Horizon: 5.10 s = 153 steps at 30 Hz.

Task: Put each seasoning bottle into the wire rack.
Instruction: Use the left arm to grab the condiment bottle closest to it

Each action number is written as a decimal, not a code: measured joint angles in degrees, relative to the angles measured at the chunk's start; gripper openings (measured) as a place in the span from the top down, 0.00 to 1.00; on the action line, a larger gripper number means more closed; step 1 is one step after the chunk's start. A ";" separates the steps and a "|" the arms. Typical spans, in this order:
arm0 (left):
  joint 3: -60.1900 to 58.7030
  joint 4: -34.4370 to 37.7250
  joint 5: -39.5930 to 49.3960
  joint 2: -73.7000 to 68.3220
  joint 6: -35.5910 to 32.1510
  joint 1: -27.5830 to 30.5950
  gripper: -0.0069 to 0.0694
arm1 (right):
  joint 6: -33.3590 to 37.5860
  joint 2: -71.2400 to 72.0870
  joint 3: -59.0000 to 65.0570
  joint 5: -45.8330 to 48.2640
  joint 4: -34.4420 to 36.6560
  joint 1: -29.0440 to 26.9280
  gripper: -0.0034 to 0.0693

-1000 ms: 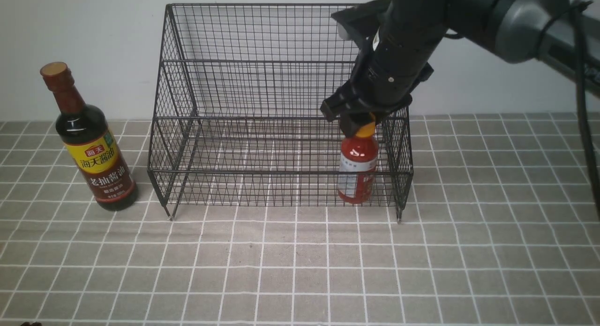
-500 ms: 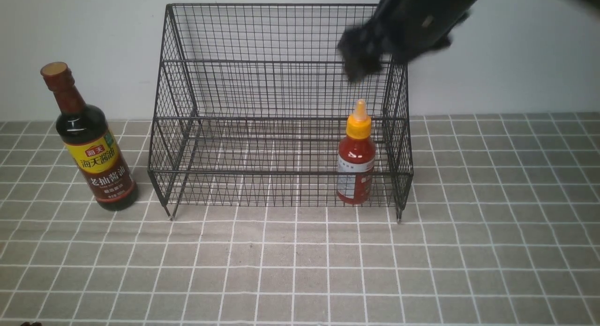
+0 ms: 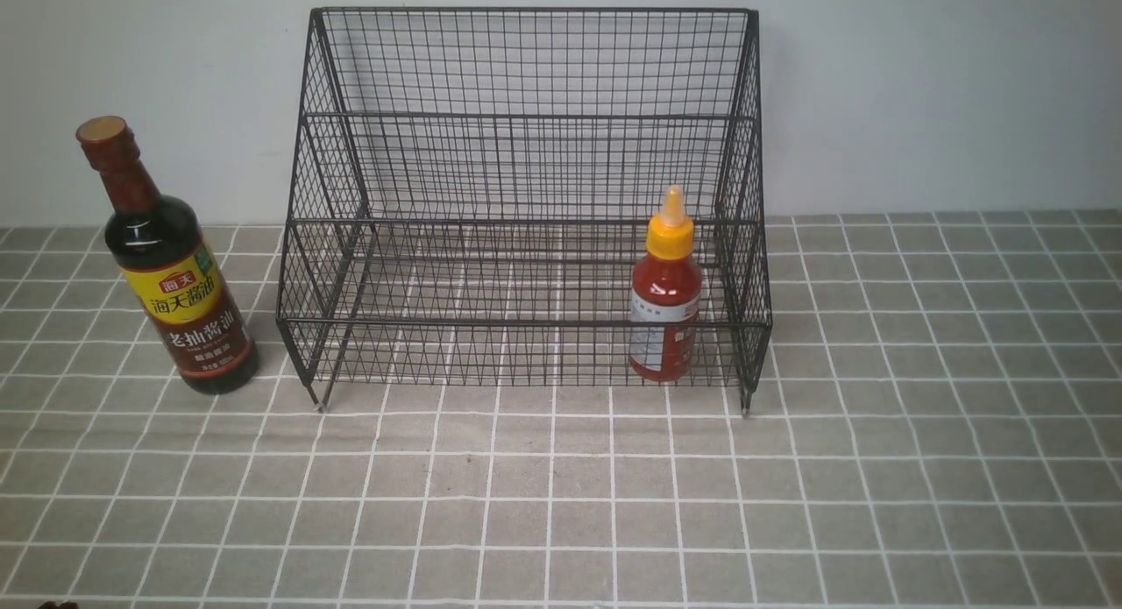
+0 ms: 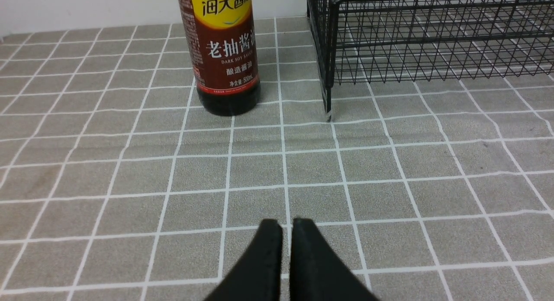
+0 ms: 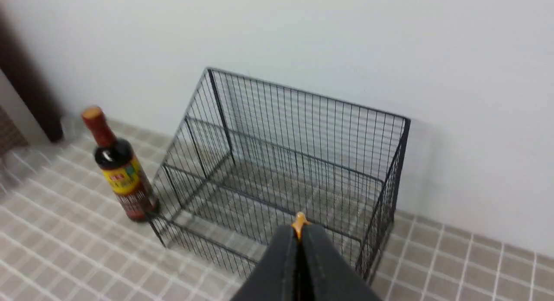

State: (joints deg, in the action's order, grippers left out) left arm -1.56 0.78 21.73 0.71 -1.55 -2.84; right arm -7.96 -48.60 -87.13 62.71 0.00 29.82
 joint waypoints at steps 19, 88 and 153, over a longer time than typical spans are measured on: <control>0.00 0.00 0.00 0.00 0.00 0.00 0.89 | -4.52 40.74 62.49 -49.58 2.25 0.00 0.97; 0.00 1.31 -0.90 0.00 1.15 0.00 0.89 | -1.84 49.24 88.51 -42.23 -5.09 -29.77 0.97; 47.25 24.80 -59.73 -92.92 -12.58 1.51 0.16 | -1.84 49.24 88.51 -42.23 -5.09 -29.77 0.97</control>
State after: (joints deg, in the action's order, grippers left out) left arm 45.69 25.58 -38.01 -92.21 -14.13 -1.33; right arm -9.80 0.64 1.38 20.48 -5.09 0.06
